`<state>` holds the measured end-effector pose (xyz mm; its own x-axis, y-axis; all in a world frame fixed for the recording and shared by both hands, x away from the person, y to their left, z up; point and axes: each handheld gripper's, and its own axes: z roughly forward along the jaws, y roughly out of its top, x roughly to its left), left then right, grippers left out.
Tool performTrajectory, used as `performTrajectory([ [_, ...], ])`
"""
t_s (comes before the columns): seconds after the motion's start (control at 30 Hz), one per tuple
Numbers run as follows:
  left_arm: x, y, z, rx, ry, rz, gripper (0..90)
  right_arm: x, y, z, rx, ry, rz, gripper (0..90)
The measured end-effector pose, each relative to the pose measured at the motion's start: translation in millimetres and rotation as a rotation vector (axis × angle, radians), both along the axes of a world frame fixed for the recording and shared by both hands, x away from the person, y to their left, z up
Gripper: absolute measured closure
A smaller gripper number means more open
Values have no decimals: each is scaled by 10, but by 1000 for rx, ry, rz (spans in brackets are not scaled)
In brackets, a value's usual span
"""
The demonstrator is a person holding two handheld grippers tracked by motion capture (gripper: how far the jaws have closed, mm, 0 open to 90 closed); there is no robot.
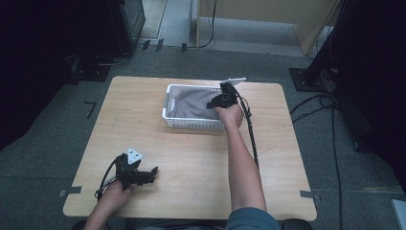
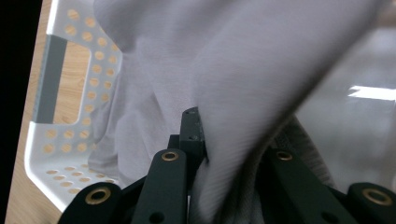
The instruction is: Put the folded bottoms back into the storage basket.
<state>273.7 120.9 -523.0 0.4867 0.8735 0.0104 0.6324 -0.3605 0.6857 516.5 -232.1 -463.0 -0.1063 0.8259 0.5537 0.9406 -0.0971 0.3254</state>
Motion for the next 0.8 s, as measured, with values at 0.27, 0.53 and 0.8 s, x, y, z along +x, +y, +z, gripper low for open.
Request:
performTrajectory([
  [0.27,0,0,0,0,1,0,0,-23,-82,-1,-13,-25,10,689],
  [0.53,0,0,0,0,0,0,0,-21,-210,117,-63,-39,19,577],
  [0.8,0,-1,0,-1,0,1,0,-59,-363,349,-89,-79,21,551],
])
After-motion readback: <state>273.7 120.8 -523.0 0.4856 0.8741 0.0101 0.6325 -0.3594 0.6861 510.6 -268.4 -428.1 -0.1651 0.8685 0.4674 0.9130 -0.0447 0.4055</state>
